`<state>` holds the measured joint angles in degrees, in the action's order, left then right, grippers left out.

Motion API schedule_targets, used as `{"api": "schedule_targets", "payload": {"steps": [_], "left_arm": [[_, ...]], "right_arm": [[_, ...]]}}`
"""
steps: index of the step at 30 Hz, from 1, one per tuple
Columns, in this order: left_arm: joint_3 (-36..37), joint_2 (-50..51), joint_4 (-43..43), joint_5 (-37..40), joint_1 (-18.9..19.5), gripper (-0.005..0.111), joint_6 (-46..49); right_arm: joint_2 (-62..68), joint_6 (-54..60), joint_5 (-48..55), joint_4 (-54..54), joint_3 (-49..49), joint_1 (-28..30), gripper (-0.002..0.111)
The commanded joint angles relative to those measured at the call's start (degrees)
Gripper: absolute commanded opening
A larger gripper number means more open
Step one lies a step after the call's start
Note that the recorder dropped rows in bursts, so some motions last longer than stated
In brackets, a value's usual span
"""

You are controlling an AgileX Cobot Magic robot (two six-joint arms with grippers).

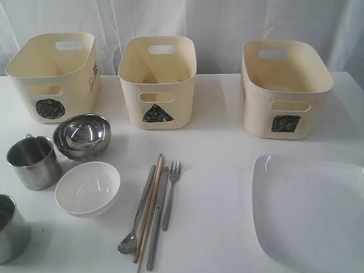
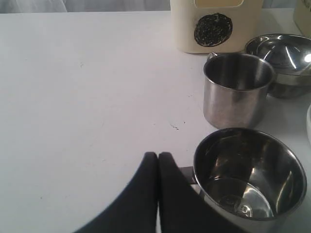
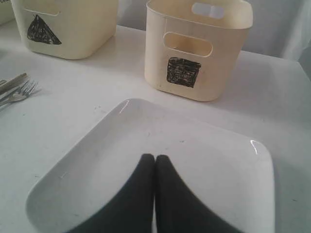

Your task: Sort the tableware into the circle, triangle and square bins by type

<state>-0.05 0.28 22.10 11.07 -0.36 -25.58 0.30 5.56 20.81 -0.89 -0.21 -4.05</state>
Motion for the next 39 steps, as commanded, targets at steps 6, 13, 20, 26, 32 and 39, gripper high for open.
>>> {"api": "schedule_targets", "payload": {"steps": [6, 13, 20, 26, 32, 39], "left_arm": [[0.05, -0.28, 1.59, 6.59, -0.30, 0.001, 0.57], [0.05, -0.28, 6.56, -2.79, -0.30, 0.001, 2.07], [0.05, -0.28, 0.38, -39.56, -0.30, 0.001, -1.41], [0.05, -0.28, -19.38, -53.97, -0.30, 0.001, -20.99], [0.05, -0.28, -42.38, -56.87, -0.30, 0.001, -17.57], [0.05, -0.28, -68.20, -55.41, -0.30, 0.001, -0.69]], "right_arm": [[-0.30, -0.16, -0.62, 0.45, 0.21, 0.05, 0.000], [-0.30, -0.16, -0.62, 0.45, 0.21, 0.05, 0.000], [-0.30, -0.16, -0.62, 0.45, 0.21, 0.05, 0.000], [-0.30, -0.16, -0.62, 0.45, 0.21, 0.05, 0.000], [-0.30, -0.16, -0.62, 0.45, 0.21, 0.05, 0.000], [-0.30, -0.16, -0.62, 0.45, 0.21, 0.05, 0.000]]}}
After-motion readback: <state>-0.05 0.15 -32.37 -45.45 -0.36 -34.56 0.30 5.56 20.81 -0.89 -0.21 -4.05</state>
